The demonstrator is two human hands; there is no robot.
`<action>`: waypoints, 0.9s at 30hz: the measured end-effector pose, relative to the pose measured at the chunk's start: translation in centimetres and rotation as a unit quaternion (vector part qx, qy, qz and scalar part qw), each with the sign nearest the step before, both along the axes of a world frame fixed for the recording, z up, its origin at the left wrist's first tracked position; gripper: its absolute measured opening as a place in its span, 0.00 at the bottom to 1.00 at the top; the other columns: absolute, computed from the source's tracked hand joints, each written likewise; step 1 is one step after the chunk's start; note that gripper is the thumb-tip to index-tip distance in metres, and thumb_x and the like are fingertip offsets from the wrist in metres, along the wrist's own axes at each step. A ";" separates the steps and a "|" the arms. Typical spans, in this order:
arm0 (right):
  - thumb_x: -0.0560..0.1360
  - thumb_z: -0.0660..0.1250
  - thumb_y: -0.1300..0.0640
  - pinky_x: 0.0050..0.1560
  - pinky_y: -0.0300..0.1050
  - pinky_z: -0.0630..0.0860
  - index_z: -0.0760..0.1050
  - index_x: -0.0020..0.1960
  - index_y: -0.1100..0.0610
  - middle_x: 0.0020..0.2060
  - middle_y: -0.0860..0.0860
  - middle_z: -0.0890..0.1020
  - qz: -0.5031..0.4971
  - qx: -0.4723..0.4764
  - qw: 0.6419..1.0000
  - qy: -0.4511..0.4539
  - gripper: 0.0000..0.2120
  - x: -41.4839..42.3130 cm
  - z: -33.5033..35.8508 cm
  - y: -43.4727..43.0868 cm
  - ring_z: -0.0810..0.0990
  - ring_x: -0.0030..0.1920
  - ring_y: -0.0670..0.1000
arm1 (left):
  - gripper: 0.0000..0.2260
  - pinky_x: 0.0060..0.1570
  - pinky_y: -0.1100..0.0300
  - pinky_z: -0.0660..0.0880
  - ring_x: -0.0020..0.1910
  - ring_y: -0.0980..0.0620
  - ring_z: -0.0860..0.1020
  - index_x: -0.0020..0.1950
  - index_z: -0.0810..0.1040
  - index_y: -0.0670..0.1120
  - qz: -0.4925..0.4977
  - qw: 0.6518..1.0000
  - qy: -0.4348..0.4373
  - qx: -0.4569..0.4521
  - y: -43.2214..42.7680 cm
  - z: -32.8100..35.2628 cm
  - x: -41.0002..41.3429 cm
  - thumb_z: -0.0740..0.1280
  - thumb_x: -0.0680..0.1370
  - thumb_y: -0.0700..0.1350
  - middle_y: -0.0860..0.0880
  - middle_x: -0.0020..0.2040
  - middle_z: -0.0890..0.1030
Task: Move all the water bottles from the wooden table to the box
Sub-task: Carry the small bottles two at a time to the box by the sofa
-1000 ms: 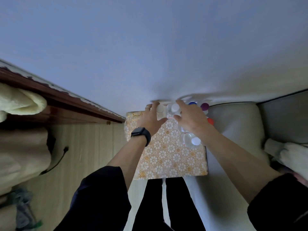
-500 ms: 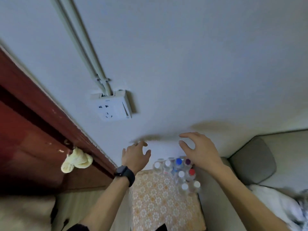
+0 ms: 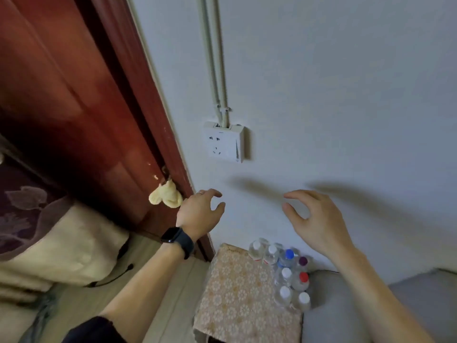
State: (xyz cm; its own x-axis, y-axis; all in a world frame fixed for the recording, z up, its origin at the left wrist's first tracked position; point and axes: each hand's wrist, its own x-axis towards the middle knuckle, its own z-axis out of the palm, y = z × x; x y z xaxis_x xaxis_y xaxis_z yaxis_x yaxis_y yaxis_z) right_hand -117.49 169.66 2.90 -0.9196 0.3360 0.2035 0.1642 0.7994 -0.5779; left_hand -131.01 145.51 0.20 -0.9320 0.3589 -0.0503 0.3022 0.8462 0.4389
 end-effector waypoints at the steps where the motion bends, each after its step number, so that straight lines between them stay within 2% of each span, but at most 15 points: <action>1: 0.77 0.67 0.47 0.57 0.38 0.65 0.82 0.59 0.46 0.58 0.41 0.82 0.026 -0.005 1.000 -0.008 0.12 -0.7 -0.6 -0.8 0.75 0.63 0.51 | 0.15 0.50 0.53 0.78 0.51 0.50 0.81 0.64 0.76 0.57 0.027 1.000 -0.007 -0.003 -1.7 -0.3 0.7 0.64 0.79 0.57 0.53 0.55 0.80; 6: 0.78 0.66 0.44 0.56 0.37 0.65 0.80 0.61 0.44 0.60 0.41 0.80 0.187 -0.013 0.981 -0.054 0.13 -4.5 -3.1 -9.0 0.72 0.65 0.50 | 0.14 0.57 0.52 0.76 0.58 0.49 0.79 0.63 0.77 0.58 0.179 0.983 -0.025 -0.033 -12.0 -1.7 5.8 0.64 0.78 0.57 0.52 0.59 0.80; 10: 0.78 0.67 0.47 0.61 0.40 0.68 0.81 0.61 0.46 0.59 0.43 0.80 0.374 -0.003 0.926 -0.055 0.13 -5.9 -2.9 -20.7 0.73 0.63 0.50 | 0.14 0.57 0.53 0.76 0.59 0.46 0.79 0.63 0.78 0.56 0.339 0.940 -0.020 -0.038 -22.7 -1.1 13.4 0.66 0.78 0.55 0.50 0.60 0.80; 13: 0.77 0.70 0.50 0.61 0.38 0.66 0.83 0.59 0.50 0.57 0.46 0.82 0.517 -0.001 0.856 -0.020 0.12 -4.3 -1.3 -31.2 0.74 0.60 0.48 | 0.15 0.59 0.54 0.74 0.61 0.46 0.78 0.64 0.78 0.55 0.476 0.879 -0.005 -0.042 -30.4 0.6 22.5 0.66 0.78 0.55 0.50 0.61 0.80; 18: 0.76 0.72 0.49 0.63 0.40 0.66 0.83 0.57 0.49 0.55 0.46 0.83 0.703 0.007 0.711 0.020 0.11 4.8 1.8 -47.6 0.76 0.60 0.52 | 0.14 0.58 0.53 0.75 0.59 0.46 0.79 0.63 0.78 0.54 0.675 0.735 0.040 -0.050 -38.3 4.1 41.3 0.66 0.78 0.56 0.49 0.60 0.81; 23: 0.76 0.71 0.46 0.65 0.44 0.71 0.82 0.58 0.46 0.56 0.45 0.82 0.828 -0.009 0.558 0.060 0.12 19.2 3.9 -57.9 0.75 0.61 0.50 | 0.14 0.58 0.50 0.76 0.60 0.46 0.79 0.63 0.79 0.53 0.793 0.604 0.065 -0.050 -40.6 6.6 58.9 0.66 0.79 0.55 0.49 0.61 0.80; 26: 0.76 0.68 0.41 0.66 0.46 0.71 0.80 0.60 0.43 0.59 0.42 0.80 0.877 -0.008 0.474 0.081 0.14 28.1 5.0 -62.9 0.73 0.65 0.48 | 0.14 0.57 0.51 0.77 0.60 0.48 0.79 0.62 0.78 0.56 0.837 0.538 0.075 -0.061 -41.6 7.6 68.9 0.65 0.79 0.57 0.52 0.62 0.80; 27: 0.76 0.66 0.40 0.67 0.46 0.72 0.79 0.61 0.42 0.60 0.42 0.80 0.886 -0.008 0.457 0.082 0.15 30.3 5.2 -64.2 0.72 0.65 0.48 | 0.14 0.57 0.51 0.77 0.60 0.49 0.79 0.63 0.78 0.56 0.845 0.525 0.077 -0.063 -41.7 7.9 71.5 0.65 0.79 0.57 0.52 0.62 0.80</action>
